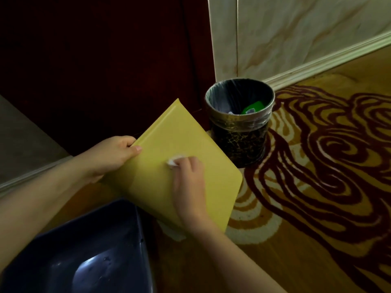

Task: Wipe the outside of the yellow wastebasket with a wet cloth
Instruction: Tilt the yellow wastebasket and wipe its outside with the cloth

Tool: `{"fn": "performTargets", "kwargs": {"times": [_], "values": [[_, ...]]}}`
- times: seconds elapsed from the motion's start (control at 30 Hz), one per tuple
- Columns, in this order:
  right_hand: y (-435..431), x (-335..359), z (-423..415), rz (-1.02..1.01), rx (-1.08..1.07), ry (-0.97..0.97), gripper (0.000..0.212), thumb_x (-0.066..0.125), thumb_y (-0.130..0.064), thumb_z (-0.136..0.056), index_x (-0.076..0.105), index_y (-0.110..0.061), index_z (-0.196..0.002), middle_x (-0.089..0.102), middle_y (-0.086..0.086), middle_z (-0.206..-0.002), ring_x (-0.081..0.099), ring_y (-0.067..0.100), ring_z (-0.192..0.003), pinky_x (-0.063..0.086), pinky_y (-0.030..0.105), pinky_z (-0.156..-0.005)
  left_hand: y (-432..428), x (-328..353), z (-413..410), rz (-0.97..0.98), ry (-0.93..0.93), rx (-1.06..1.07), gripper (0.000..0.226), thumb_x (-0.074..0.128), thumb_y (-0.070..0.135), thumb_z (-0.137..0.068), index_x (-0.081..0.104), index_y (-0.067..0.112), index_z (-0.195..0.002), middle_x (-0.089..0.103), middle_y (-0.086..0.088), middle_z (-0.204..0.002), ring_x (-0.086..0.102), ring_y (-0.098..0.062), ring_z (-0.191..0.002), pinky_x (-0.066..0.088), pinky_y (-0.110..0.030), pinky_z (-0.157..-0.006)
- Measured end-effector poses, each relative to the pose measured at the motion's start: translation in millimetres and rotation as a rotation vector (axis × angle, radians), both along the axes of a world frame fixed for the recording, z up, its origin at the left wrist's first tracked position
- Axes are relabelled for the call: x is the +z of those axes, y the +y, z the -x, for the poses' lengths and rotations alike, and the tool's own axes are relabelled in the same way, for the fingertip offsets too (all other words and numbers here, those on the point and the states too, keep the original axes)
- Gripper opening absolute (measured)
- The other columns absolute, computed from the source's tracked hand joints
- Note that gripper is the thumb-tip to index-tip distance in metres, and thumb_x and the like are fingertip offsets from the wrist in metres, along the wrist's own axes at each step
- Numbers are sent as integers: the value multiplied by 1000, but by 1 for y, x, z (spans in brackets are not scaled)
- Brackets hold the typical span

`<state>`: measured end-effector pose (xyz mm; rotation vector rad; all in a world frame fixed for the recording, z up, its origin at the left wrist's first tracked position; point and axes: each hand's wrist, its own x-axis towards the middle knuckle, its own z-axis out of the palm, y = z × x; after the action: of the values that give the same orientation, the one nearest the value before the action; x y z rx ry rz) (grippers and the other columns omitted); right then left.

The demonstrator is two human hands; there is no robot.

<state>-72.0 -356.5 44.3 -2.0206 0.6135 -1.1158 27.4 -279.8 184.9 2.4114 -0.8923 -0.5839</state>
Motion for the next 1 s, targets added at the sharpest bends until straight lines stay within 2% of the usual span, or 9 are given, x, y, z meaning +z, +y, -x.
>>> {"fn": "performTargets", "kwargs": {"times": [0.17, 0.27, 0.37, 0.47, 0.6, 0.7, 0.8, 0.9, 1.0], "values": [[-34, -88, 60, -397, -321, 177, 8, 52, -8, -91, 59, -8, -94, 51, 2, -96, 51, 20, -91, 43, 29, -77, 3, 1, -3, 30, 72, 6, 24, 41, 18, -94, 59, 6, -106, 64, -18, -104, 60, -34, -97, 45, -45, -90], [-40, -91, 72, -507, -407, 178, 8, 53, -6, -91, 60, -5, -95, 50, 1, -94, 53, 23, -90, 40, 26, -74, -1, 3, -1, 40, 79, 3, 26, 41, 18, -94, 58, 6, -109, 64, -17, -105, 60, -31, -96, 47, -43, -88], [-35, -45, 50, -413, -365, 9, 5, 56, -9, -90, 60, -9, -93, 52, 0, -90, 52, 16, -83, 41, 22, -70, -6, 5, 2, 50, 73, -4, 25, 40, 17, -94, 58, 7, -108, 64, -14, -102, 60, -24, -90, 46, -30, -71], [-24, 16, 2, -254, -168, -188, 3, 59, -6, -88, 60, -8, -90, 55, 5, -88, 50, 15, -80, 43, 23, -70, -10, 5, 4, 47, 60, -14, 26, 41, 18, -94, 58, 5, -108, 65, -13, -99, 61, -24, -88, 46, -29, -67], [-16, 46, -44, -105, -44, -202, 7, 58, -1, -86, 61, 0, -92, 57, 15, -91, 51, 24, -86, 41, 30, -76, -13, 5, 6, 42, 42, -19, 22, 43, 21, -94, 60, 9, -99, 65, -11, -90, 62, -23, -79, 45, -29, -60], [-36, 6, -28, -155, -142, -155, 6, 58, -4, -87, 62, -2, -92, 57, 13, -91, 50, 22, -86, 44, 33, -78, -11, 7, 2, 31, 43, -23, 24, 42, 18, -94, 60, 7, -104, 65, -11, -95, 62, -20, -82, 45, -27, -62], [-64, -59, 11, -398, -375, 9, 10, 53, -16, -92, 61, -9, -94, 51, -1, -93, 46, 12, -86, 46, 34, -81, -7, 7, -3, 38, 74, -9, 26, 41, 16, -94, 58, 5, -110, 64, -14, -102, 61, -24, -90, 47, -29, -72], [-80, -102, 44, -616, -519, 162, 12, 51, -15, -93, 60, -8, -96, 56, 5, -99, 50, 16, -86, 44, 30, -74, -2, 5, -5, 14, 79, -16, 27, 41, 18, -94, 58, 6, -111, 63, -15, -107, 59, -30, -99, 46, -41, -87], [-88, -95, 53, -675, -596, 140, 9, 52, -13, -92, 59, -8, -94, 56, 7, -99, 53, 18, -84, 40, 26, -68, 1, 5, -5, -6, 104, -13, 28, 42, 18, -94, 58, 5, -112, 63, -18, -109, 59, -33, -100, 45, -47, -93]]}}
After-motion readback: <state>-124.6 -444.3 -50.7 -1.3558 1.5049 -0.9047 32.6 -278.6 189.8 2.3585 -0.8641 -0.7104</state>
